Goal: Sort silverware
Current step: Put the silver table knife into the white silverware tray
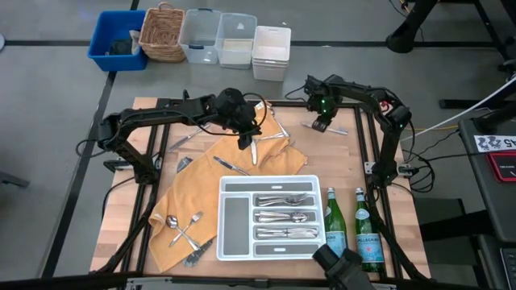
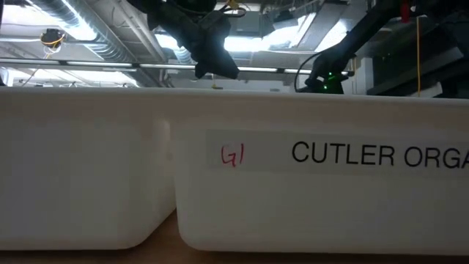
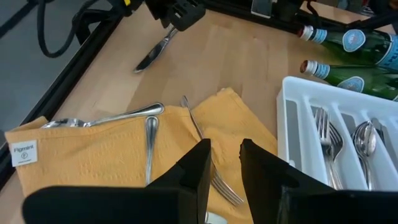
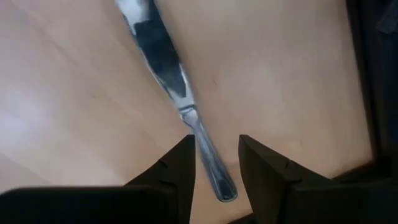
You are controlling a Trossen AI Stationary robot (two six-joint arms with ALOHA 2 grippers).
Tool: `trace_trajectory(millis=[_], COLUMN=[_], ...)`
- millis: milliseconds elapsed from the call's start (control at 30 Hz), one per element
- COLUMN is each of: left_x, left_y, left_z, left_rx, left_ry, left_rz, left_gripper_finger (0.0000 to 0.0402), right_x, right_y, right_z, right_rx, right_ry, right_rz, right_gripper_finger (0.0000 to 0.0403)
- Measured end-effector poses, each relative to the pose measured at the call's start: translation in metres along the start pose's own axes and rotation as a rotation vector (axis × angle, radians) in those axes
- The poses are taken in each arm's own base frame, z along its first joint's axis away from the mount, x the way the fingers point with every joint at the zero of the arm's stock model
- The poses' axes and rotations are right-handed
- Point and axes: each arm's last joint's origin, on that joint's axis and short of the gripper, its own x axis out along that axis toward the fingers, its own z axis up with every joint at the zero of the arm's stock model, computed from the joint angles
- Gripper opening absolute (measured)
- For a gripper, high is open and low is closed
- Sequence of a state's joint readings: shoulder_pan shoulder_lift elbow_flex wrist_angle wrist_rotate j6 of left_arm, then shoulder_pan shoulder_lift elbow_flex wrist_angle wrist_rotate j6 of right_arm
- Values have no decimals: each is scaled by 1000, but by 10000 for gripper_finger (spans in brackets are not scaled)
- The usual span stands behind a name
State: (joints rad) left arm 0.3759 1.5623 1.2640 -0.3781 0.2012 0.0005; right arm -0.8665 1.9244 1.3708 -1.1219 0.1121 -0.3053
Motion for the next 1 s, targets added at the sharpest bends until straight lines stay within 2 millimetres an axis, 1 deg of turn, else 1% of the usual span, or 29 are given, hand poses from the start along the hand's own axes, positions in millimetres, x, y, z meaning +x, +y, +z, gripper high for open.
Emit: trace_trajectory(millis=[100, 333, 500, 867, 1000], left_x=[0, 0, 0, 0, 0], left_y=[0, 0, 0, 0, 0], left_z=[0, 0, 0, 0, 0], left_rx=[0, 0, -1, -1, -1], left_ry=[-1, -1, -1, -1, -1], left_rz=[0, 0, 0, 1, 1], left_gripper_finger=[74, 74, 74, 74, 74], right_x=[0, 0, 9, 27, 29], right_y=[1, 1, 3, 8, 9], right_z=[1, 1, -3, -12, -14], right_rx=[-19, -94, -130, -135, -134], right_ry=[-16, -17, 9, 69, 78], right_rz=[29, 30, 18, 18, 19], right_gripper_finger=[124, 124, 124, 124, 124])
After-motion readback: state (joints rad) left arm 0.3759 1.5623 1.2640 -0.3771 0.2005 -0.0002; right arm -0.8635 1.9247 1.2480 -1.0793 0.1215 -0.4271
